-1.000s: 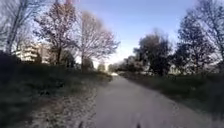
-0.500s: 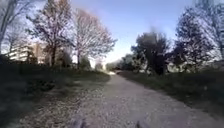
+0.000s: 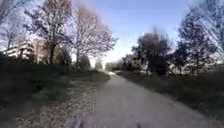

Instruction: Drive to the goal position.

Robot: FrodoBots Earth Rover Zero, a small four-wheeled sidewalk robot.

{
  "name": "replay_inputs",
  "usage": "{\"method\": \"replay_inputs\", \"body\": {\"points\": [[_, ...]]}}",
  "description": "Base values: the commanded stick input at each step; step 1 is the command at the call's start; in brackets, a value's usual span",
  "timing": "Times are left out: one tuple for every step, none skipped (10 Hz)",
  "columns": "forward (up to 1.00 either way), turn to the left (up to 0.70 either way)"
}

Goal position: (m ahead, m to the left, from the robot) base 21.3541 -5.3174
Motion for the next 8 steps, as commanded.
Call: {"method": "replay_inputs", "body": {"points": [[0.70, -0.01], [0.70, 0.00], [0.70, 0.00], [0.70, 0.00], [0.70, 0.00], [0.70, 0.00], [0.70, 0.00], [0.70, 0.00]]}}
